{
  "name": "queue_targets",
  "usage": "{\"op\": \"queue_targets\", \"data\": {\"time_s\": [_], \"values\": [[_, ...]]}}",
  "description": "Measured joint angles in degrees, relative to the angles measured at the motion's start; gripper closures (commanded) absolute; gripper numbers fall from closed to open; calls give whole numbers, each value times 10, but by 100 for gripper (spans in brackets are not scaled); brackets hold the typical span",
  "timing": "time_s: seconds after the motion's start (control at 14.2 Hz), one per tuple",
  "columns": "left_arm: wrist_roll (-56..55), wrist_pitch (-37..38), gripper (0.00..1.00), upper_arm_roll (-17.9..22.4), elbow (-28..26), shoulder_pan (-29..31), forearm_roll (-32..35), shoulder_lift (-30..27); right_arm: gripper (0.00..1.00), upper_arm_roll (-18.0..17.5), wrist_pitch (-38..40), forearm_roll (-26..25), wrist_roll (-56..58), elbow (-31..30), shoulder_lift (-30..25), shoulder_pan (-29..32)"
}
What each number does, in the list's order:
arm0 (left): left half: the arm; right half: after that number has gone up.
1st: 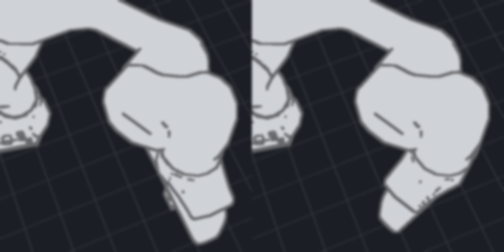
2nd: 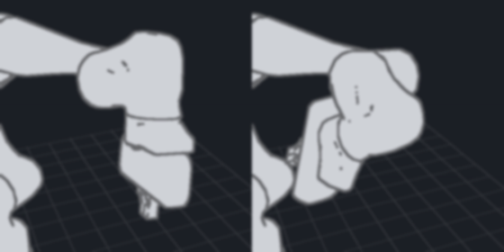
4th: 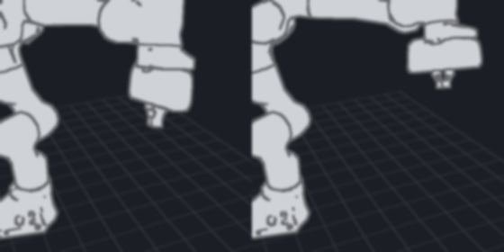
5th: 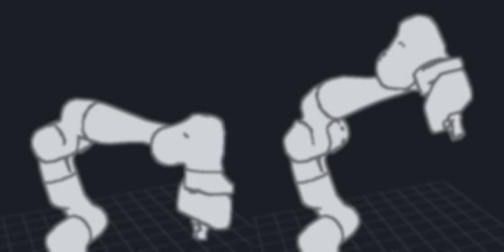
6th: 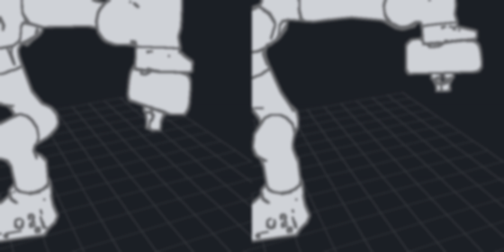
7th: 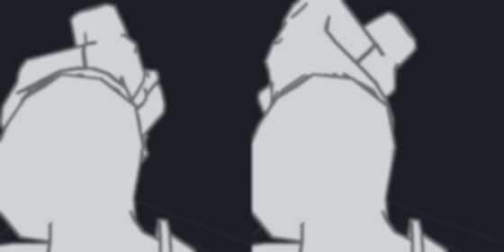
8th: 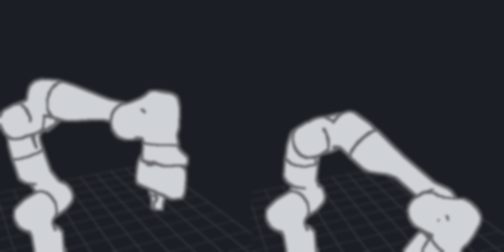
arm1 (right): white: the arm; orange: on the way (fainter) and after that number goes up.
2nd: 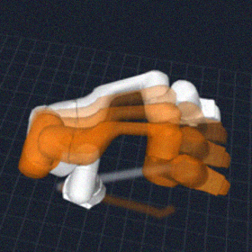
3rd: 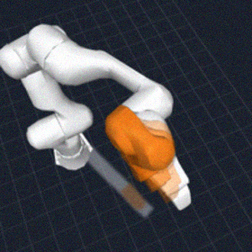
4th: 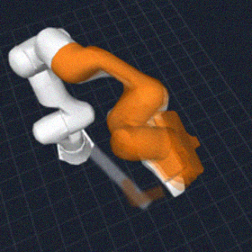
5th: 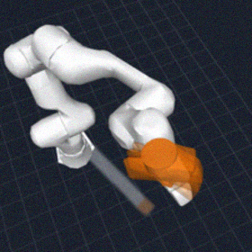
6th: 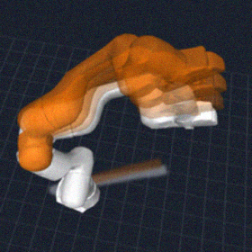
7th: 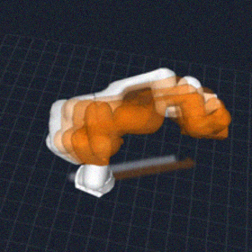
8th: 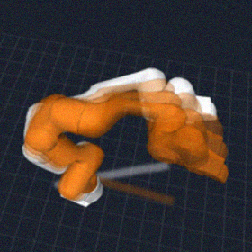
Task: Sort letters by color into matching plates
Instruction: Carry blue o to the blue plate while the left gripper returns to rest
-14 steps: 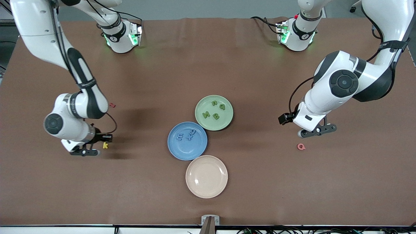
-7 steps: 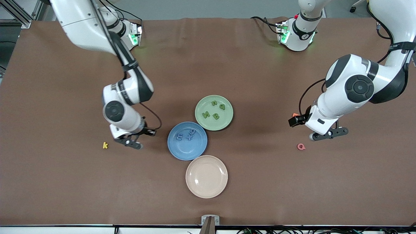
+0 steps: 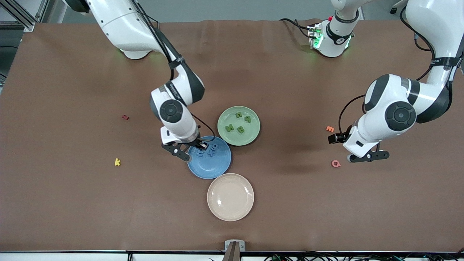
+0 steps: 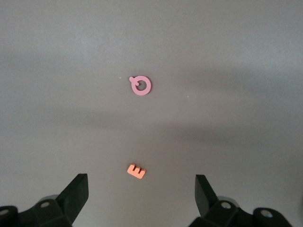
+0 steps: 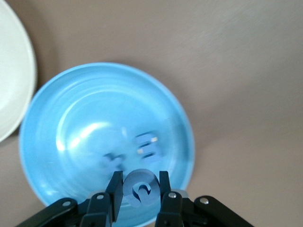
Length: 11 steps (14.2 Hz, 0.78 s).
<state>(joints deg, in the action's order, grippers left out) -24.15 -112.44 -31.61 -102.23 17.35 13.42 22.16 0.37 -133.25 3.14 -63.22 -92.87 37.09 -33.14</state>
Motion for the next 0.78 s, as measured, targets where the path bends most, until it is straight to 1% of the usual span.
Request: {"op": "queue_targets", "data": {"time_s": [0.14,0.21,0.28,0.56,0.64,0.71,0.78], "values": [[64,0,1,104,1,-73,-60,-29,100,0,-1,0,-33,44,36,-13],[91,1,1,141,1,-97,-80,-43,100,0,-1,0,-45,64,53,-18],[112,2,1,167,0,-112,-92,-56,100,0,-1,0,-54,82,67,-22],[165,6,1,241,-26,-155,-112,-104,99,0,-2,0,-81,134,106,-32],[184,6,1,254,-35,-158,-125,-120,87,0,-2,0,-87,144,112,-34],[199,6,1,265,-45,-158,-135,-138,25,0,-2,0,-94,152,117,-36],[207,11,1,273,-53,-157,-139,-156,1,0,-1,0,-99,156,120,-37]]}}
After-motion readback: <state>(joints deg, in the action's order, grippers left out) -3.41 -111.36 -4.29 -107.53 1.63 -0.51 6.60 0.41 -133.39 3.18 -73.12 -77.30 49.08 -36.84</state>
